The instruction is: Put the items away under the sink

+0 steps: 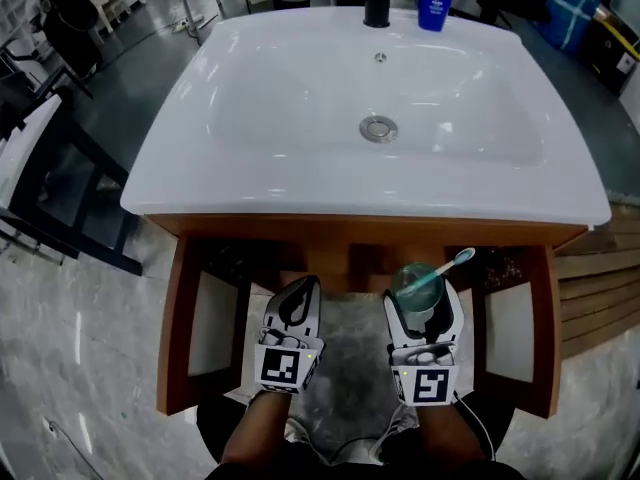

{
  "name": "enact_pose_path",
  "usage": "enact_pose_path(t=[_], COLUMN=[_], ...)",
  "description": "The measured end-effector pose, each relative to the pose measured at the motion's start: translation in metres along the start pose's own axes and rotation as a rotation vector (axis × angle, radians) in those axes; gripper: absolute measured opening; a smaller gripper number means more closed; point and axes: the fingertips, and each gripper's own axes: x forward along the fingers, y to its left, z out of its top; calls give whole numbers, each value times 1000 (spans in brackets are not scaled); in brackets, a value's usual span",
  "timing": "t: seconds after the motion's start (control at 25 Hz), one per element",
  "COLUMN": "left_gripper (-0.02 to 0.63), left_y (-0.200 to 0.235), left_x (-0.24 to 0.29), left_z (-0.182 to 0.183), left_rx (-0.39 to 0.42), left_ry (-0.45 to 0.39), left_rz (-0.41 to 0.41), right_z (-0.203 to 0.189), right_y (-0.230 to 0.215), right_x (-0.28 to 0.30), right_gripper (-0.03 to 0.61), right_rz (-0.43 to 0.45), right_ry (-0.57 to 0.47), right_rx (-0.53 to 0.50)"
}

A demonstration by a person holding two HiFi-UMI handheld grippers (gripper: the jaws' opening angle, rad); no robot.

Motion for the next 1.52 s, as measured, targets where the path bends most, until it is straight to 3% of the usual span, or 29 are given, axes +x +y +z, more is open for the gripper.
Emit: enact_pose_path(t=[0.16,0.48,0.8,1.08,1.52], left_gripper=[20,20,20,20,20], left_y=[16,6,10,-11,-5], left_x=[2,10,7,3,8], left_z=[-17,-30,-19,-1,4], left_rx=[7,-3,11,38,39], left_ry=[17,46,15,-9,-21], left_rz=[61,0,11,-70,-54], right_z=[-21,-52,-65,-89,-105], right_y=[-4,-31,-52,-52,-59], right_x=[5,39,90,123,129], right_gripper=[362,361,360,360,362], right_rz=[-10,-47,-43,-31,-41], right_ry=[24,109,176,286,349], right_rx=[-6,-7,-15,-5,39])
